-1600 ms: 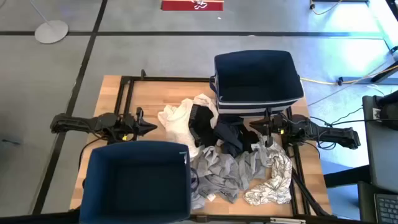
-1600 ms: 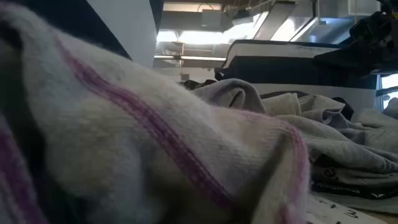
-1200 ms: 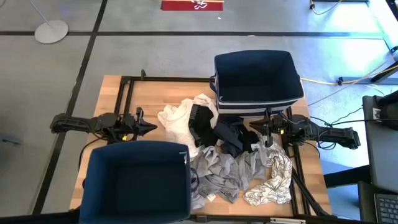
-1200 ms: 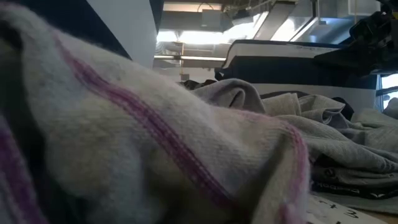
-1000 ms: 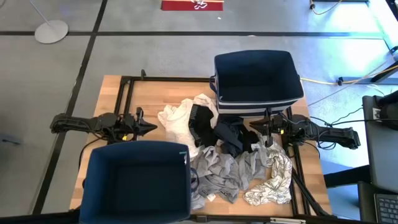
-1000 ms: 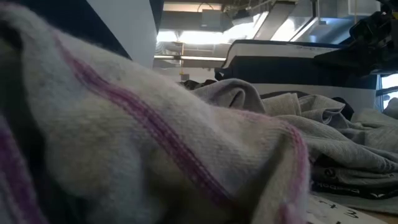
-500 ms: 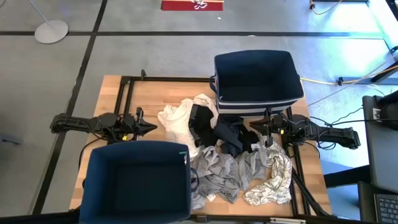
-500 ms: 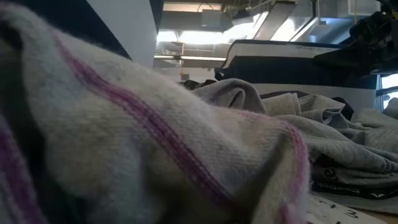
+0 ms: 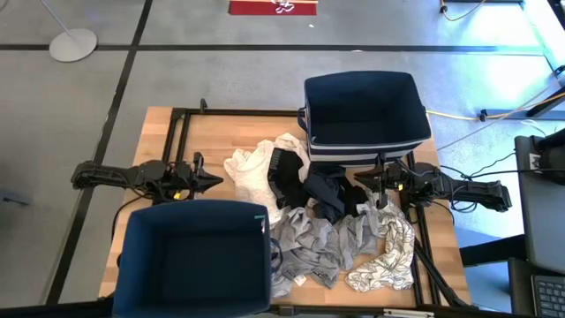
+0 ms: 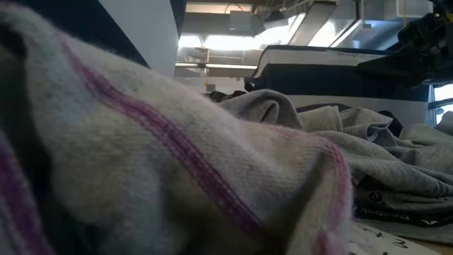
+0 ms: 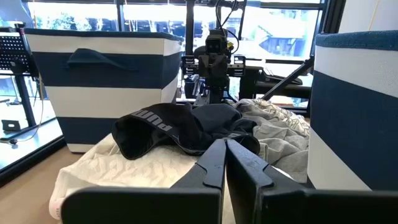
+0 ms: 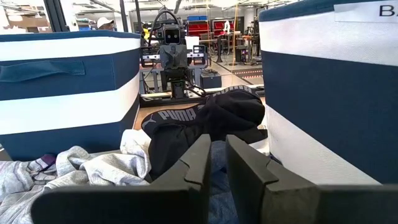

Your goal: Sort clothes

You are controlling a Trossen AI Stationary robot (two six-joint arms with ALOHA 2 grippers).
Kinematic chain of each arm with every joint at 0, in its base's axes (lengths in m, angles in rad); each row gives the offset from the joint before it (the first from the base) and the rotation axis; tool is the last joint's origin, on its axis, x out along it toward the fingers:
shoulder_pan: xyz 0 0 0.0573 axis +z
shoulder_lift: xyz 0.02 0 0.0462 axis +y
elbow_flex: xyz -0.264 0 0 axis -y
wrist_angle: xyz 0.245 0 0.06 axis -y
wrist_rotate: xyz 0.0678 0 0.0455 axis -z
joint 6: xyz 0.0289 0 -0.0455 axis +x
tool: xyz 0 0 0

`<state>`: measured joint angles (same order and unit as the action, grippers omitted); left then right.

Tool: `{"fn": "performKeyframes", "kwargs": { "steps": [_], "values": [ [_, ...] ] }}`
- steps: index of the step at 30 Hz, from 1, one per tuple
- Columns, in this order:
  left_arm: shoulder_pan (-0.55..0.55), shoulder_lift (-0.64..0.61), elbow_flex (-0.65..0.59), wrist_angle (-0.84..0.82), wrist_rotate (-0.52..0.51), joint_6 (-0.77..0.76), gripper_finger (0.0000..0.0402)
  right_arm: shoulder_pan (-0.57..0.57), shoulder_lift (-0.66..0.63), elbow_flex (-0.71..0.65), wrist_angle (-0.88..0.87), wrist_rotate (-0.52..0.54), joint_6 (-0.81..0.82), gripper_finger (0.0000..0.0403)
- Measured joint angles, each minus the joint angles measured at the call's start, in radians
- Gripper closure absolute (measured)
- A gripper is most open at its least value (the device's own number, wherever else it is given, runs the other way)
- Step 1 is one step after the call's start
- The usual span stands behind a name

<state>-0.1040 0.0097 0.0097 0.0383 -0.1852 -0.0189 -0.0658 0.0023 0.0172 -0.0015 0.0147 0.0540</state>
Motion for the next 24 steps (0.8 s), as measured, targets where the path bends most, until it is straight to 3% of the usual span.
{"fn": "performKeyframes", "kwargs": {
  "steps": [20,24],
  "values": [
    [0.0,0.0,0.0,0.0,0.0,0.0,0.0399,0.0,0.0,-0.002,0.058,0.009,0.004,0.0352],
    [0.0,0.0,0.0,0.0,0.0,0.0,0.0399,0.0,0.0,-0.002,0.068,-0.011,0.117,0.0352]
  ]
}}
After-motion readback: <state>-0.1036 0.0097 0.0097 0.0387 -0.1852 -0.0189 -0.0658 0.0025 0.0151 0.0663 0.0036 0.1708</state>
